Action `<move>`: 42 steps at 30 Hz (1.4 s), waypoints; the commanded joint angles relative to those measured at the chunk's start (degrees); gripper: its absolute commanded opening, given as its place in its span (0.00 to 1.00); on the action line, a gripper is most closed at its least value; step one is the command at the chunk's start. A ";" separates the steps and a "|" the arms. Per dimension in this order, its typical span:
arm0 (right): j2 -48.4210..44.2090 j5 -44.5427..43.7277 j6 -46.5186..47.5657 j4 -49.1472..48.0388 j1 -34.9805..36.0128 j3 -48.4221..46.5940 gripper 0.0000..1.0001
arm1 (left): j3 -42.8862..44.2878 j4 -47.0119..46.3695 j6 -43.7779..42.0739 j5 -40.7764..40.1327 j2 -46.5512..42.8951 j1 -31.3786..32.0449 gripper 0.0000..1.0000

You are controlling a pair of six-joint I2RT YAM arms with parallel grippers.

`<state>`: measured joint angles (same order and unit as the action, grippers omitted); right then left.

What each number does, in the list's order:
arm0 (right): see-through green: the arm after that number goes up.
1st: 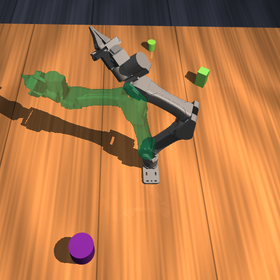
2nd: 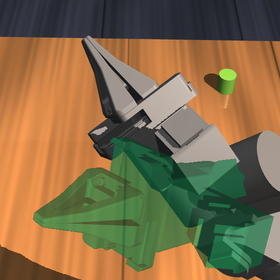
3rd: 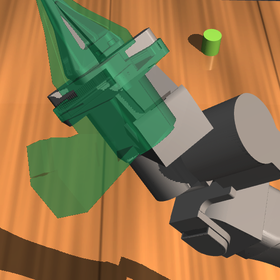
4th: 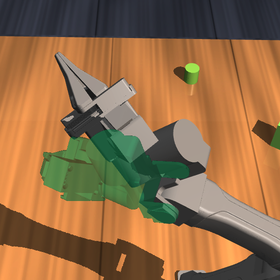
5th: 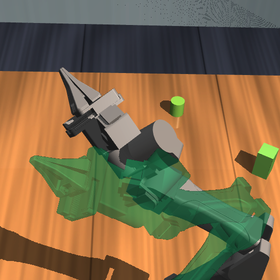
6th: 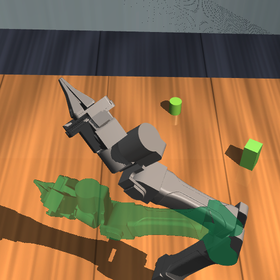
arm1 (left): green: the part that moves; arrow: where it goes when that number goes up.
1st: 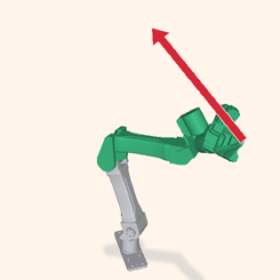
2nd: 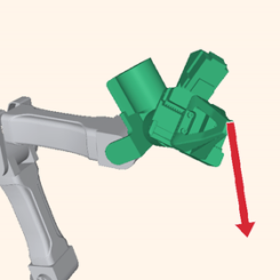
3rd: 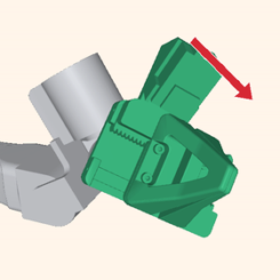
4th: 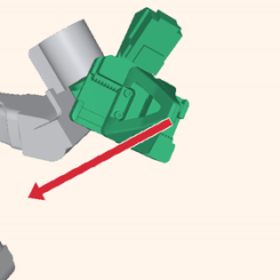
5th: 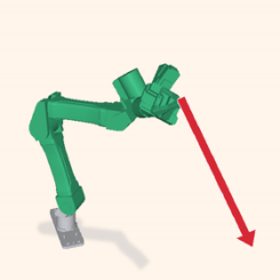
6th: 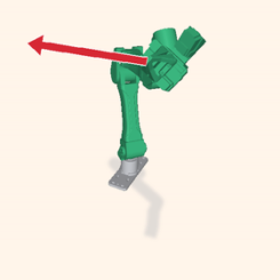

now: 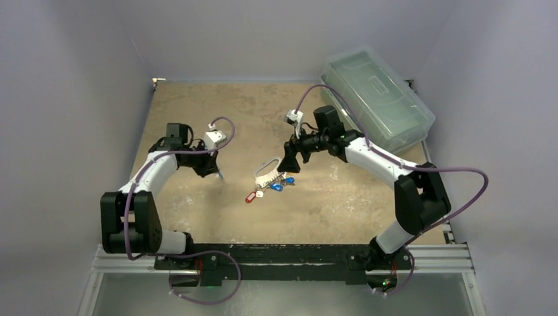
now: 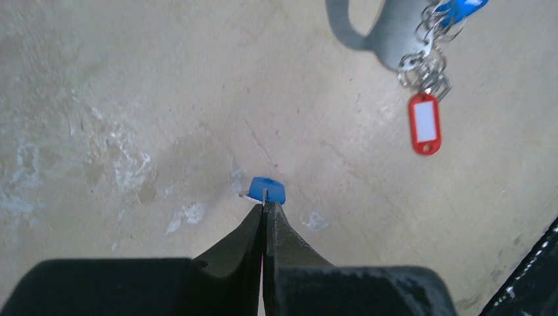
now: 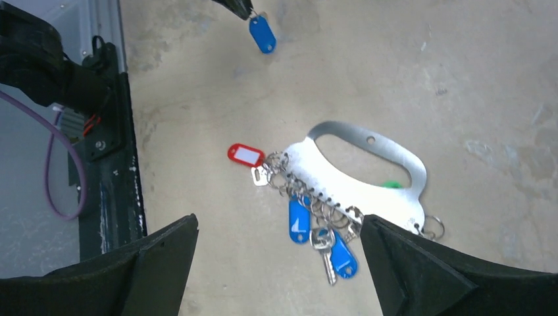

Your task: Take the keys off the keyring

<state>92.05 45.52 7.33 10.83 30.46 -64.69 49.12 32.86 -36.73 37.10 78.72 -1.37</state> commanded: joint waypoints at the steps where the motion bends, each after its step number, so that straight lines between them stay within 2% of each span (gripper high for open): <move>1: -2.83 -2.30 3.24 3.79 -0.95 1.33 0.99 | -0.19 2.76 -4.54 -7.18 2.82 0.01 0.00; 7: -1.98 -2.63 3.28 2.98 -1.66 1.07 0.99 | 0.49 -3.28 -1.04 -6.00 8.31 2.13 0.00; 12: -1.75 -2.96 3.54 3.08 -1.65 1.55 0.99 | 5.07 -6.74 2.33 -4.70 16.70 5.08 0.00; 17: -2.93 -3.68 3.73 3.21 -2.13 2.36 0.99 | 6.62 -6.16 3.63 -3.78 19.23 5.19 0.10; 20: -3.63 -3.73 3.74 3.49 -2.24 2.29 0.99 | 6.78 -4.18 3.42 -3.34 16.71 5.16 0.22; 26: -7.18 -4.82 4.15 4.28 -2.51 3.39 0.99 | 8.59 1.79 5.00 -2.05 9.13 4.60 0.57; 28: -9.58 -5.58 4.31 4.30 -2.63 4.36 0.99 | 9.78 3.80 6.09 -1.44 7.08 4.19 0.73; 29: -10.69 -5.98 4.39 4.43 -2.64 4.77 0.99 | 10.50 4.78 6.79 -1.21 6.20 3.98 0.84; 30: -11.96 -6.68 4.39 4.71 -2.66 5.15 0.99 | 11.33 5.58 7.70 -1.22 5.47 3.76 0.88; 34: -16.98 -11.52 2.84 5.05 -2.87 7.34 0.99 | 13.93 5.55 14.57 -2.22 2.95 2.62 0.94; 38: -23.53 -19.88 -2.05 0.25 -3.20 12.49 0.99 | 11.27 -2.19 23.98 -8.80 -1.93 2.42 0.96; 42: -27.40 -23.39 -2.94 -2.17 -3.38 15.50 0.99 | 6.78 -10.33 29.28 -13.57 -7.29 2.40 0.99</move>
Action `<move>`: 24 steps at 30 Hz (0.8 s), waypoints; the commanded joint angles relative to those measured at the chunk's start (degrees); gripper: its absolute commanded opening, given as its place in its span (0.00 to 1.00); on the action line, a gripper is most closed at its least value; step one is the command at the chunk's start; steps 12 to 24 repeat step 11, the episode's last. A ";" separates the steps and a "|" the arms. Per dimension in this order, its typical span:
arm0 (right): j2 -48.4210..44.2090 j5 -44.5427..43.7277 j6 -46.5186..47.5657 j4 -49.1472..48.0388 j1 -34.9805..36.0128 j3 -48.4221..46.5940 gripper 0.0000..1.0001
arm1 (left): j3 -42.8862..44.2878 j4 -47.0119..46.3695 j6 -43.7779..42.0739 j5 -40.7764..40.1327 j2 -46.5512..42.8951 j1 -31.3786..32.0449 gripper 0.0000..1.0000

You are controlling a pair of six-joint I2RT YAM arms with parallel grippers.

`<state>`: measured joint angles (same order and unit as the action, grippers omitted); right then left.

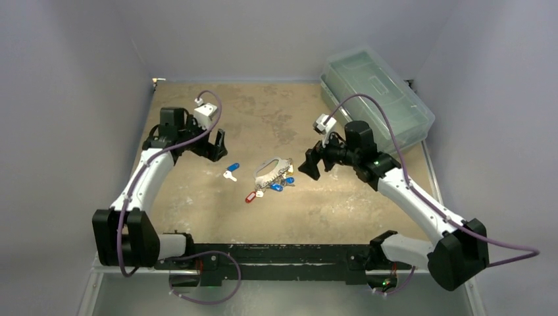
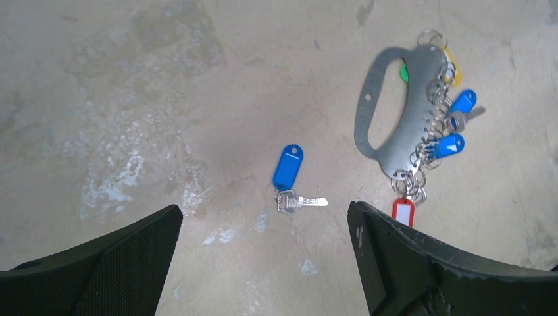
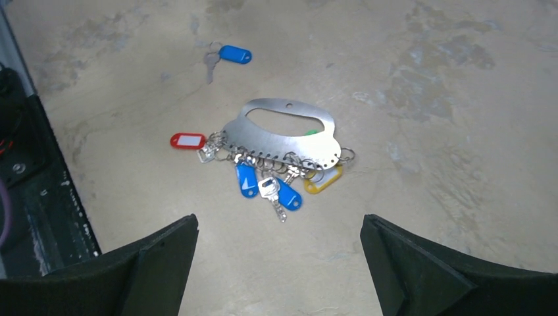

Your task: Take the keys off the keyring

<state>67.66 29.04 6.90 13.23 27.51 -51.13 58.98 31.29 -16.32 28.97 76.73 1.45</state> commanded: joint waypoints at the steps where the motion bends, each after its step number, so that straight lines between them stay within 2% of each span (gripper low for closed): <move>1: -2.99 -7.61 -2.42 -4.80 -0.53 2.12 0.99 | -3.50 -9.39 9.57 -6.16 -5.74 -0.45 0.99; 4: -2.35 -9.16 -2.05 -5.32 -0.59 2.22 0.99 | -3.61 -9.68 8.99 -7.73 -5.47 -0.40 0.99; 11: -1.26 -9.72 -1.28 -5.85 -0.58 2.51 0.99 | -5.44 -10.23 8.08 -4.96 -4.42 -0.40 0.99; 24: -1.26 -9.72 -1.28 -5.85 -0.58 2.51 0.99 | -5.44 -10.23 8.08 -4.96 -4.42 -0.40 0.99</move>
